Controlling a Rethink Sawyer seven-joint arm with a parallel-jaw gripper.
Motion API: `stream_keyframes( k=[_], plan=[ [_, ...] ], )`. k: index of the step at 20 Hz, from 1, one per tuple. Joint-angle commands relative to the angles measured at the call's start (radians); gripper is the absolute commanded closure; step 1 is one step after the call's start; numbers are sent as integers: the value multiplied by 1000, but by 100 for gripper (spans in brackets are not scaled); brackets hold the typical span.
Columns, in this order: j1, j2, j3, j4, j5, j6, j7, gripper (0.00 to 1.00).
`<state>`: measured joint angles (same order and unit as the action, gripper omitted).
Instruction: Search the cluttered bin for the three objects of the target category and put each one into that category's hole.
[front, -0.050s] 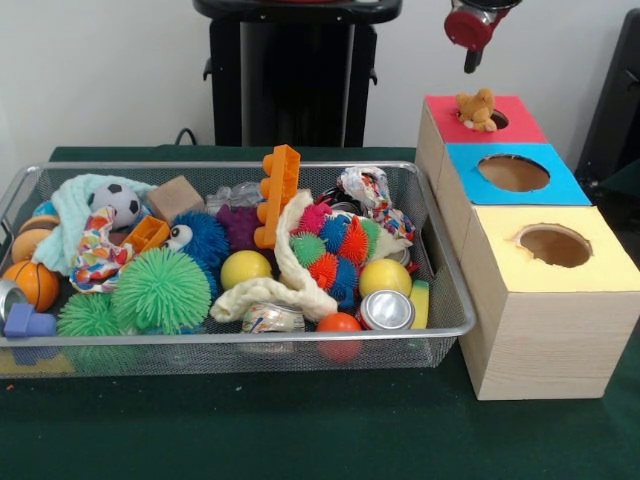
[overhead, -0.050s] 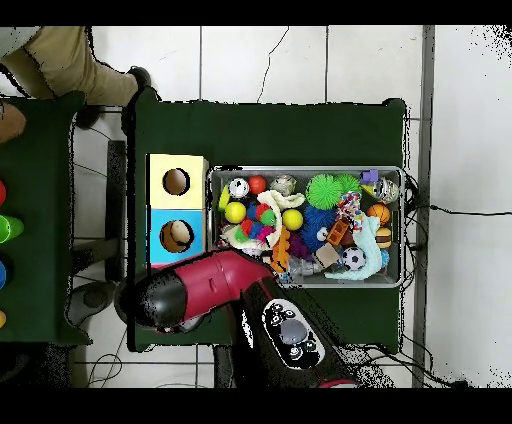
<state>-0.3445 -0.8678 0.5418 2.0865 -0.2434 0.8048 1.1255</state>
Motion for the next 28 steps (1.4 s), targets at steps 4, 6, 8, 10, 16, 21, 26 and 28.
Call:
stream_keyframes(
  k=[4,6,8,10,16,21,26,28],
  plan=[
    [0,57,12,-38,-67,-99,53,100],
    [2,60,11,-48,-65,-93,53,100],
    [5,62,8,-54,-65,-90,54,100],
    [9,63,4,-56,-70,-91,55,100],
    [12,67,-1,-52,-75,-116,62,100],
    [10,82,-8,-58,-89,-144,66,100],
    [4,83,-4,-49,-104,-157,67,100],
    [6,88,-5,-58,-109,-147,65,100]
  ],
)
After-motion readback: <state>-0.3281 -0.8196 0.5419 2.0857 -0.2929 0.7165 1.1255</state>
